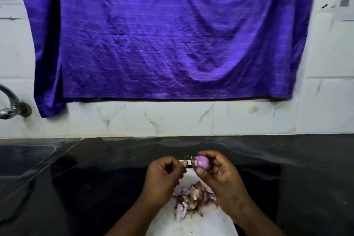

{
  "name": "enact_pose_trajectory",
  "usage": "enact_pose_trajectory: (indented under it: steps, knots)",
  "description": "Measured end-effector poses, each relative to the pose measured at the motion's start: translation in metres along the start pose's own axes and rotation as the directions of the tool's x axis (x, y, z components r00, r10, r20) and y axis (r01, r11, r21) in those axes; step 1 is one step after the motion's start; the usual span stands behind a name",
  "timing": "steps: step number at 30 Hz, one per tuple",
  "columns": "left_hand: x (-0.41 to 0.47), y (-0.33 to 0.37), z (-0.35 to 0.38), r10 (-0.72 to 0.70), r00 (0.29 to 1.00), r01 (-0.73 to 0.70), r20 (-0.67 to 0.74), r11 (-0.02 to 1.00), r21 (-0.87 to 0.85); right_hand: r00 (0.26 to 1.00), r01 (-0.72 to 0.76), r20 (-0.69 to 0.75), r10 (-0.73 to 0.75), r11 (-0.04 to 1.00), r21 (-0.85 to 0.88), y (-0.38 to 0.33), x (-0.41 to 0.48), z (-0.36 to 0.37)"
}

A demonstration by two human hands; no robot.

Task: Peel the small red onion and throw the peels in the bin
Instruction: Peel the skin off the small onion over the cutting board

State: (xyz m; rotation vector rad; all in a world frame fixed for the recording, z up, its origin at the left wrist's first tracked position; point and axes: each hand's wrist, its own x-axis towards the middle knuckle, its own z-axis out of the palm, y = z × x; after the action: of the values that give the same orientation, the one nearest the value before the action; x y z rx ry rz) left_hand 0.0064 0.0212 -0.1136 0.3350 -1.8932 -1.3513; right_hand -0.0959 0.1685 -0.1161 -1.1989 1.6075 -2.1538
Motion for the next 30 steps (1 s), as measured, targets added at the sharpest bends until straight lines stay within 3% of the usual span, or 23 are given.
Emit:
enact_pose_trajectory:
  steps: [7, 14, 20, 22, 26, 28, 30]
  knots:
    - [-0.006, 0.010, 0.001, 0.238, 0.969, -0.236, 0.071, 0.971, -0.034, 1.000, 0.004, 0.008, -0.004, 0.999, -0.037, 0.004, 0.002, -0.003]
    - [-0.002, 0.009, -0.002, 0.306, 0.952, -0.307, 0.017, 0.950, 0.057, 0.999, 0.015, 0.041, -0.009, 0.989, -0.144, 0.002, 0.000, -0.005]
    - [-0.004, 0.008, -0.001, 0.353, 0.930, -0.366, 0.101, 0.906, 0.210, 0.998, 0.041, 0.059, -0.030, 0.979, -0.201, 0.003, -0.002, -0.006]
    - [-0.005, 0.008, 0.001, 0.319, 0.940, -0.338, 0.119, 0.916, 0.217, 0.999, 0.050, 0.022, -0.046, 0.970, -0.237, 0.003, -0.002, -0.003]
    - [-0.012, 0.010, 0.007, 0.260, 0.940, -0.303, 0.220, 0.933, 0.193, 0.968, 0.034, -0.235, -0.085, 0.977, -0.212, 0.003, 0.010, -0.019]
    - [-0.011, 0.009, 0.007, 0.233, 0.965, -0.249, 0.118, 0.958, 0.144, 0.961, 0.027, -0.264, -0.078, 0.981, -0.192, 0.004, 0.013, -0.027]
    - [-0.006, 0.005, 0.003, 0.169, 0.983, -0.158, -0.071, 0.978, 0.136, 0.968, 0.023, -0.240, -0.076, 0.976, -0.215, 0.006, 0.011, -0.026]
